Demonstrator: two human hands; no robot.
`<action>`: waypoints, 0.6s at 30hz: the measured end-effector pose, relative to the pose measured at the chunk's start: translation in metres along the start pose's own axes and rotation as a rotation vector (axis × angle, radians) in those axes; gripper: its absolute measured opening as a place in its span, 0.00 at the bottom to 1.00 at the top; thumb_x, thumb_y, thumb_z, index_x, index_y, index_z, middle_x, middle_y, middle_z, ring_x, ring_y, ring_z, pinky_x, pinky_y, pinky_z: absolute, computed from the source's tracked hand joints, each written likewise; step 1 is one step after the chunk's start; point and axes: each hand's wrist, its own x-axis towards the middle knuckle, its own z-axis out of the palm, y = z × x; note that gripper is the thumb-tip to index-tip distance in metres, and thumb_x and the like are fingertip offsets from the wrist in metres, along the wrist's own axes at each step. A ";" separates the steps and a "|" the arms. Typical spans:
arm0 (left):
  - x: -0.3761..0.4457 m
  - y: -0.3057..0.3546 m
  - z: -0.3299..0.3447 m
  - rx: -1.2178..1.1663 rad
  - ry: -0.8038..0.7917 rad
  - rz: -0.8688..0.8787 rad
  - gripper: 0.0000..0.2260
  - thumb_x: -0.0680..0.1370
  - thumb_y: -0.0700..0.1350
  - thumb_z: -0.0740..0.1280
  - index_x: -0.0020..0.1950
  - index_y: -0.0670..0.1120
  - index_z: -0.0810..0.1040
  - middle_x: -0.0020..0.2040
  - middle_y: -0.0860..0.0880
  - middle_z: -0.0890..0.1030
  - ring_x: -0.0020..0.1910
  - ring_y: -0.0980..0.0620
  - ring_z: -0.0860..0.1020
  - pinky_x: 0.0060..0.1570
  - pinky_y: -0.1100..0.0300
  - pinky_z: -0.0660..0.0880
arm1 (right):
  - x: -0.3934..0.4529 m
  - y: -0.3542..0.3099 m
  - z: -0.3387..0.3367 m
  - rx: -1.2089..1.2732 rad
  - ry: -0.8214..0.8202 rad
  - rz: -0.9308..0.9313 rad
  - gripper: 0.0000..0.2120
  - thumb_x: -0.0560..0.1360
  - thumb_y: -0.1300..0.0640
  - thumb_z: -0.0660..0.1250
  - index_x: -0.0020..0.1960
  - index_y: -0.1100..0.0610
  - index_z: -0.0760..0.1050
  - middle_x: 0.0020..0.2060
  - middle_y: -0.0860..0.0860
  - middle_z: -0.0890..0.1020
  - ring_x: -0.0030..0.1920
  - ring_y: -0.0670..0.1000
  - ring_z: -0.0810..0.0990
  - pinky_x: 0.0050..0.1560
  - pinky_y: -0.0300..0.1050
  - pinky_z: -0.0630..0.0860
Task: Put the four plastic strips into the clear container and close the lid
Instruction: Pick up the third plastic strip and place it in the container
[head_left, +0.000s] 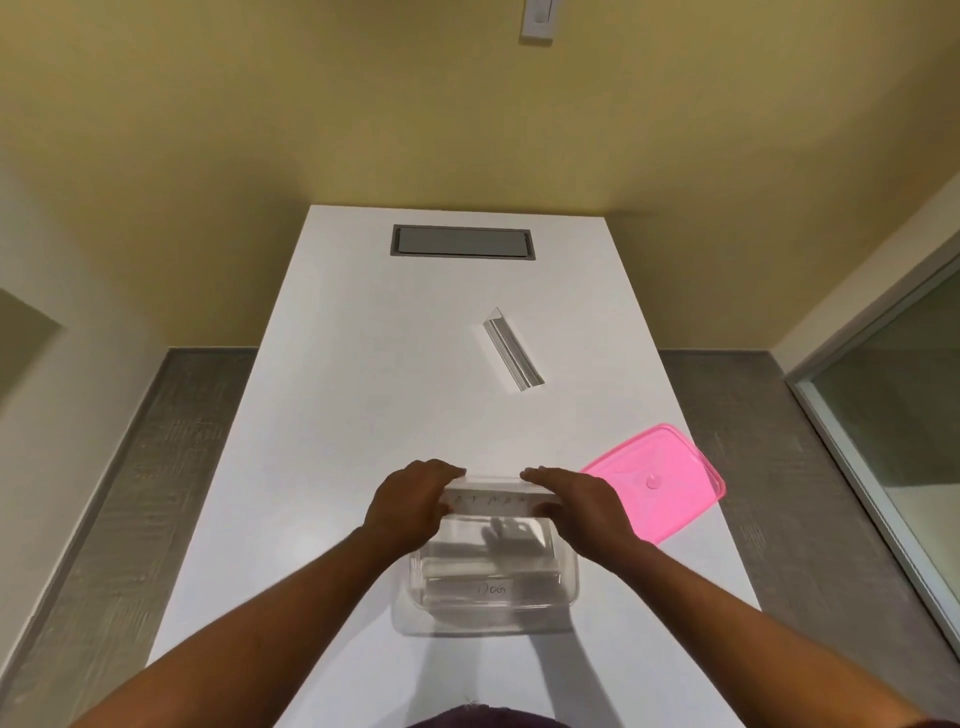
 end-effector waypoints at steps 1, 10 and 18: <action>-0.003 -0.002 0.004 -0.004 -0.016 -0.005 0.22 0.77 0.47 0.69 0.72 0.54 0.73 0.68 0.54 0.78 0.66 0.49 0.75 0.62 0.55 0.73 | -0.003 0.001 0.002 -0.003 -0.032 0.010 0.22 0.75 0.53 0.76 0.68 0.45 0.80 0.64 0.42 0.84 0.64 0.49 0.83 0.59 0.39 0.75; 0.000 0.001 0.031 0.104 -0.102 -0.053 0.21 0.78 0.47 0.69 0.71 0.53 0.72 0.67 0.52 0.80 0.68 0.51 0.76 0.78 0.55 0.56 | -0.002 0.008 0.023 -0.221 -0.337 -0.005 0.23 0.79 0.59 0.69 0.73 0.48 0.74 0.68 0.46 0.81 0.65 0.55 0.82 0.61 0.49 0.78; 0.003 -0.003 0.050 0.323 -0.194 -0.085 0.19 0.78 0.37 0.61 0.68 0.49 0.71 0.55 0.50 0.83 0.55 0.47 0.81 0.77 0.47 0.51 | 0.016 0.007 0.050 -0.389 -0.496 -0.039 0.16 0.77 0.65 0.61 0.64 0.55 0.73 0.55 0.53 0.83 0.54 0.61 0.82 0.48 0.52 0.79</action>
